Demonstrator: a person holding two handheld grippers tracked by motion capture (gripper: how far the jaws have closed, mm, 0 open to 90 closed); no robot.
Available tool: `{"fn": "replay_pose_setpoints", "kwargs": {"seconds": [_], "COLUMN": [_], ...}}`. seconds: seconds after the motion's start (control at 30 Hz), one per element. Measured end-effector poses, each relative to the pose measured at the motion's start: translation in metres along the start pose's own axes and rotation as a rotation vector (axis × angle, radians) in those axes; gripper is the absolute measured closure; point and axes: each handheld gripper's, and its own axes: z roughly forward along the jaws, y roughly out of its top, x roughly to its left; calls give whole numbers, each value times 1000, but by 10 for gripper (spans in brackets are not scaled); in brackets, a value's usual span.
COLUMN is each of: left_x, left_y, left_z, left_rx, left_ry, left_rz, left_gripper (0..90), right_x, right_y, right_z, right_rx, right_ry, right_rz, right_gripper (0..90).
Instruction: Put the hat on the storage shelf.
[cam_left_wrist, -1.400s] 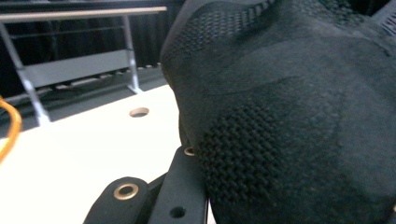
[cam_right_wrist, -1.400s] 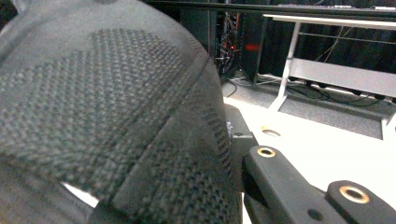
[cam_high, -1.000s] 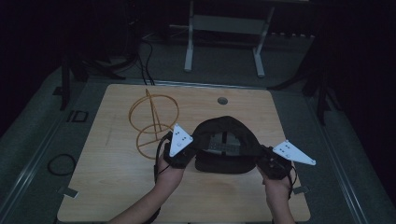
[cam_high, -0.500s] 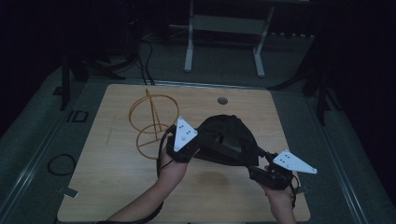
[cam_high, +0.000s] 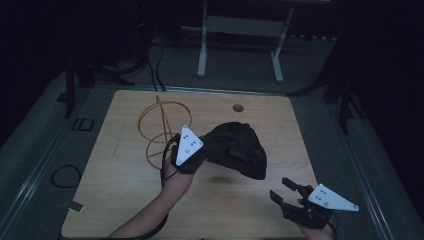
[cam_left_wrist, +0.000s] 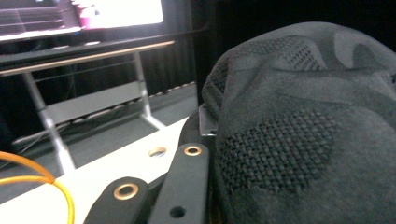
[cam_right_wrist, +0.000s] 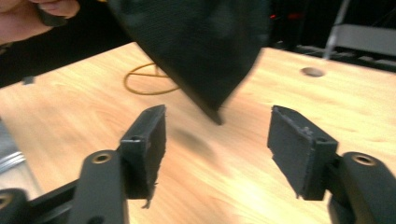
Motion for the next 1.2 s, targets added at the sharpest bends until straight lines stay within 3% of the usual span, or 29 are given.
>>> {"fn": "replay_pose_setpoints", "kwargs": {"seconds": [0.07,0.13,0.23,0.33,0.37,0.4,0.47,0.53,0.57,0.7,0.73,0.77,0.83,0.93,0.97,1.07,1.2], "left_x": [4,9,15,18,22,22,28,29,32,32,32,31,29,26,24,22,19], "left_y": [-2,-5,-7,-8,-9,-9,-9,-9,-11,-17,-17,-19,-21,-22,-23,-21,-20], "left_z": [-4,-8,-15,-20,-25,-25,-28,-29,-28,-27,-27,-25,-22,-20,-18,-16,-14], "left_rx": [-18,-42,-73,-107,-136,-136,-155,-161,-160,-163,-163,-147,-130,-116,-108,-107,-102], "left_ry": [-16,-71,-119,-150,-195,-195,-275,-288,-348,-429,-429,-471,-510,-536,-547,-559,-556], "left_rz": [25,24,14,30,34,34,33,41,29,23,23,9,4,-1,-4,-7,-9], "left_gripper": [900,900,900,900,900,900,900,900,900,900,900,900,900,900,900,900,900], "right_x": [-4,-8,-12,-12,-10,-10,-4,-1,6,20,20,30,36,41,44,47,45], "right_y": [6,14,28,37,47,47,60,64,75,90,90,96,99,102,104,105,106], "right_z": [-7,-14,-19,-20,-20,-20,-19,-18,-15,-6,-6,0,4,9,13,17,19], "right_rx": [-14,-21,-52,-73,-77,-77,-93,-99,-106,-111,-111,-104,-100,-91,-77,-53,-48], "right_ry": [0,-13,-18,-15,0,0,31,41,82,161,161,207,247,276,305,320,315], "right_rz": [-11,-32,-49,-54,-76,-76,-115,-129,-160,-213,-213,-255,-280,-322,-347,-392,-394], "right_gripper": [399,429,486,497,524,524,525,524,500,478,478,470,470,469,463,451,459]}}
